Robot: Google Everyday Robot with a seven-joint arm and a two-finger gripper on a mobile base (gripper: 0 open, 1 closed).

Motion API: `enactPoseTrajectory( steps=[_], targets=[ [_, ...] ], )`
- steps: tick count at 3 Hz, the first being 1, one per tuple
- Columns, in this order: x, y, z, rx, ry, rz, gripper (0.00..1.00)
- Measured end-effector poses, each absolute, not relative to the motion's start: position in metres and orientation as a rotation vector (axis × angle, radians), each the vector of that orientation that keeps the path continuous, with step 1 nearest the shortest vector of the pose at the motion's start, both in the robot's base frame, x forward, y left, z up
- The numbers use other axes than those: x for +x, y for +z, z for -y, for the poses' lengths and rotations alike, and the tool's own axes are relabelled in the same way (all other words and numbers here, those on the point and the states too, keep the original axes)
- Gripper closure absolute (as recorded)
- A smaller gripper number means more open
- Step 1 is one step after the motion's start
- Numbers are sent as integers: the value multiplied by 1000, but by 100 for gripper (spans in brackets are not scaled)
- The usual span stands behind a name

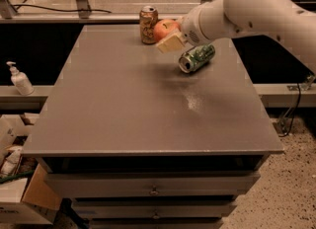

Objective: Move apple near orange can

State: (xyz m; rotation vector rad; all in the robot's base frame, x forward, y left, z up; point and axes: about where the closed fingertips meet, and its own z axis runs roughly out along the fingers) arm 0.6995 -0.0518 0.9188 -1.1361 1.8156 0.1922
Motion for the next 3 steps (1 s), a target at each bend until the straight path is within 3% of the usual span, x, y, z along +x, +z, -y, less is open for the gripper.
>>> enactPoseTrajectory(
  steps=[1,3],
  targets=[
    [737,921,64,-1105,148,-1837,100],
    [748,906,72,-1084,178,-1901,100]
  ],
)
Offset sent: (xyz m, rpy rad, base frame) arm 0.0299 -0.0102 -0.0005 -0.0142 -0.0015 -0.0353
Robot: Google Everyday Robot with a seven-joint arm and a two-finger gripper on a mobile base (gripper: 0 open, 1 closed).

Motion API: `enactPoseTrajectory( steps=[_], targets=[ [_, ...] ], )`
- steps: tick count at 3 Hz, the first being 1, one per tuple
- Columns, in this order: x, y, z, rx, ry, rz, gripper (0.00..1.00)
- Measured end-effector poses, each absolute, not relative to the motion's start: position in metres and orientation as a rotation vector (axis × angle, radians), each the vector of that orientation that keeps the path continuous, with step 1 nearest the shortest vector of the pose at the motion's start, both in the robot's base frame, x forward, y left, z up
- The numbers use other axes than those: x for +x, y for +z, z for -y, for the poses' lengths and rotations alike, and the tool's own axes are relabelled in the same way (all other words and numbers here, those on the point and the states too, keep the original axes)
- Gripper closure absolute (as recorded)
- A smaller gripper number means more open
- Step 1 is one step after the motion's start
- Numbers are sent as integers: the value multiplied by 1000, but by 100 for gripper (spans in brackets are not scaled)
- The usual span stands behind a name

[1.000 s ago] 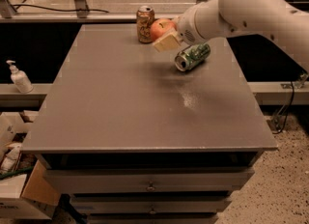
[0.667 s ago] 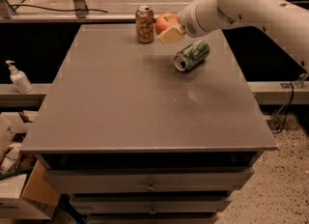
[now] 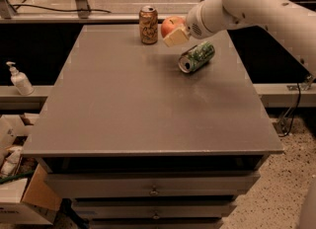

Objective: Move apple near orange can

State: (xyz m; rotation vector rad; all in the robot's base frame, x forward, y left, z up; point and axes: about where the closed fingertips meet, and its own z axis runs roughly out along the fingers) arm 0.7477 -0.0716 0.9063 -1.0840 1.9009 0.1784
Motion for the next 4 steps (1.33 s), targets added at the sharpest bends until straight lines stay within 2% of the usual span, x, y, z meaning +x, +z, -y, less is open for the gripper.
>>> enactPoseTrajectory(
  steps=[2,4],
  targets=[
    [788,877,84,-1049,215,-2014,100],
    [825,864,67,-1037,253,-2020,100]
  ],
)
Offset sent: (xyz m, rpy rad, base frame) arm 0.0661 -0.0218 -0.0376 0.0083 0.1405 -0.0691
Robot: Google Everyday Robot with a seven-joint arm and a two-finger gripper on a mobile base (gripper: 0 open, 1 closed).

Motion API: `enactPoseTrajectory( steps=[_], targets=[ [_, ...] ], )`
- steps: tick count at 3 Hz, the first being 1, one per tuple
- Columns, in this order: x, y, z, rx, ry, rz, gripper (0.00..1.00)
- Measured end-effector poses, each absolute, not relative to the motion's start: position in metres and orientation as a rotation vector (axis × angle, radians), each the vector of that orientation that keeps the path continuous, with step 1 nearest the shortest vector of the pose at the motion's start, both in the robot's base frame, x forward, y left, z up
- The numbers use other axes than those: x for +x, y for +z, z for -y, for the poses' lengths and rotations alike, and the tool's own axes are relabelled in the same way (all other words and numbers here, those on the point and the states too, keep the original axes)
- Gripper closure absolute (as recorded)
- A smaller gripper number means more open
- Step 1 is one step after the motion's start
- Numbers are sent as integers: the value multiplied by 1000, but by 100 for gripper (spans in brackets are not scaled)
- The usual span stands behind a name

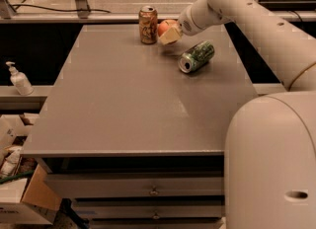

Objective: Move apple near orange can

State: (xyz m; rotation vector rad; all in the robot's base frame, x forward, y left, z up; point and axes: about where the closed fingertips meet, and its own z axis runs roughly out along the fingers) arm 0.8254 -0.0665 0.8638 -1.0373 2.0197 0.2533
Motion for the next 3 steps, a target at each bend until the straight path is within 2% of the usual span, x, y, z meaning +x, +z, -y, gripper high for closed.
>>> enactPoseTrajectory(
  steps=[2,3],
  targets=[
    [838,846,54,-1036,278,-2040,100],
    [841,841,52,-1030,283,-2053,82]
  ],
)
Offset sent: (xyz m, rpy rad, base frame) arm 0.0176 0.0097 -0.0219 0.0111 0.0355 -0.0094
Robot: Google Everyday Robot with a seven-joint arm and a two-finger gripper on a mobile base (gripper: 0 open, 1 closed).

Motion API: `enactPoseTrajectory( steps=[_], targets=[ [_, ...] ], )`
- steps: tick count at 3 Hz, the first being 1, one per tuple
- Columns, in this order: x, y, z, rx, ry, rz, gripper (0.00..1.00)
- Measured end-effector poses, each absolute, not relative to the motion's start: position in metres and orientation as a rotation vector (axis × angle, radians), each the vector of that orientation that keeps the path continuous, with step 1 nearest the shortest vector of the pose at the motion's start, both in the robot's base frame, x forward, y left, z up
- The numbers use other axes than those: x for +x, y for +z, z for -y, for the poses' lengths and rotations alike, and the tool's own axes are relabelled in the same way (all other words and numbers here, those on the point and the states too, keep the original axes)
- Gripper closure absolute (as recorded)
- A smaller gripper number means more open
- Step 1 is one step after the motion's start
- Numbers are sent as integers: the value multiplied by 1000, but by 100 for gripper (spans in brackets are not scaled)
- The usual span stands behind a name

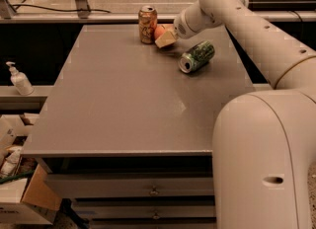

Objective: Move apple near orange can

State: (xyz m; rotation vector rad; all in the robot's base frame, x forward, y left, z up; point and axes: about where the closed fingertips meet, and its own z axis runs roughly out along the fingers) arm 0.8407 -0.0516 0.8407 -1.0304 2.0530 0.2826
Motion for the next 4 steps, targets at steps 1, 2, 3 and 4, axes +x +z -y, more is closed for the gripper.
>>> enactPoseTrajectory(
  steps=[1,2,3,4],
  targets=[
    [842,839,51,-1029,286,-2058,59],
    [843,839,52,-1026,287,-2063,36],
    [843,839,52,-1027,288,-2066,13],
    [843,839,53,-1025,290,-2069,0]
  ],
)
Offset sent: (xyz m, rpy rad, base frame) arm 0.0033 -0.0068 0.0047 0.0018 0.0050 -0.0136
